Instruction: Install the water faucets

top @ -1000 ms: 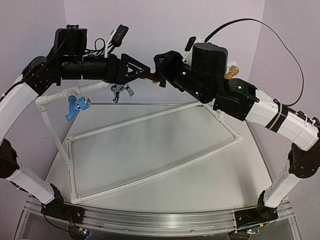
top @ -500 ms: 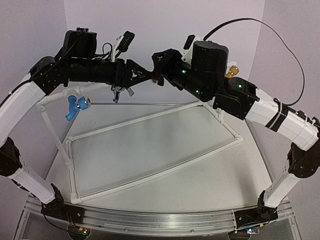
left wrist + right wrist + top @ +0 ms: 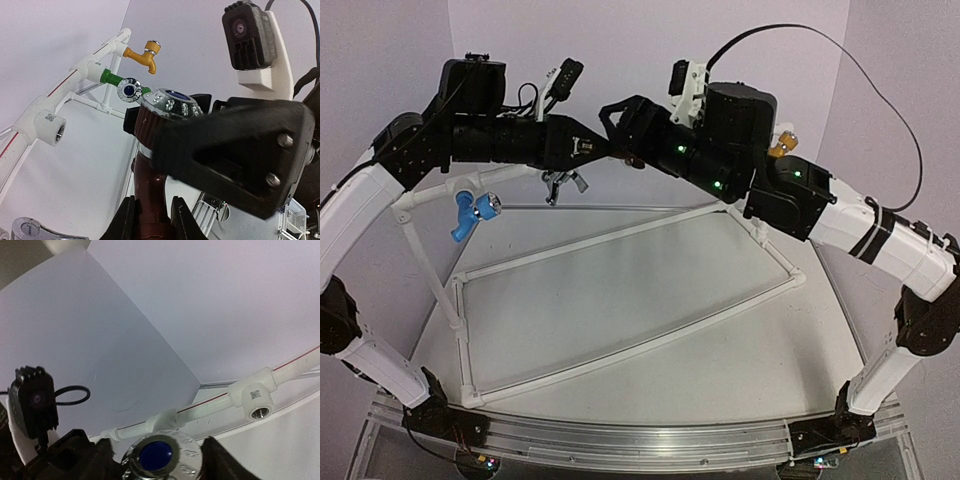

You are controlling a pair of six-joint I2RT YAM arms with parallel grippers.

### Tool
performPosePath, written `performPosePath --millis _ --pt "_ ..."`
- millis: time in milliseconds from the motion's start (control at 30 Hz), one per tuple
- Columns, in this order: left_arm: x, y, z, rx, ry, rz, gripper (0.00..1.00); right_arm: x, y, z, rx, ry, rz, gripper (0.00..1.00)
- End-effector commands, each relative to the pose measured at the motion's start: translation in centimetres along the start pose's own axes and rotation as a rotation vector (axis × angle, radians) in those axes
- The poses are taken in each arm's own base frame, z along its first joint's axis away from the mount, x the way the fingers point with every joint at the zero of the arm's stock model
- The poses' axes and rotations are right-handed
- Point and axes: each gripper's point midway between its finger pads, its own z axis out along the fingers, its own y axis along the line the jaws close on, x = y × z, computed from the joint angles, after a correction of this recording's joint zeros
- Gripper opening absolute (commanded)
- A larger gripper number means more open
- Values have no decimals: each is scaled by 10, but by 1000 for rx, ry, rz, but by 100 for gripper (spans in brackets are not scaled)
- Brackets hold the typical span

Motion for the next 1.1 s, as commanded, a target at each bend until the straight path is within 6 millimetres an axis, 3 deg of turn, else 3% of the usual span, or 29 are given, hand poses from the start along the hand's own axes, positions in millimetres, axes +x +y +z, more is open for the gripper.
performPosePath --millis 0,67,167,233,400,600,900,1000,1067 --pt "-36 -35 -46 100 -151 89 0 2 25 -30 -176 55 -265 89" --pt "-35 -42 -56 137 -147 105 0 6 18 -40 -190 70 -360 93" --pt "-32 -46 -66 160 -136 113 0 4 15 -58 -352 141 -361 95" --pt "-29 -45 -71 171 -126 112 0 5 22 -74 -491 188 -369 96" --pt "-21 -59 -76 281 -88 103 0 28 46 -101 -753 300 -427 96" --pt "-19 -69 -76 359 -80 80 0 42 40 -84 -752 335 -436 95" --pt "-12 -74 -72 415 -53 56 0 61 48 -67 -839 404 -411 75" --pt "-11 -75 -71 424 -50 57 0 58 52 -74 -876 389 -429 69" --pt "-10 -75 -70 426 -43 54 0 52 58 -84 -917 360 -439 71"
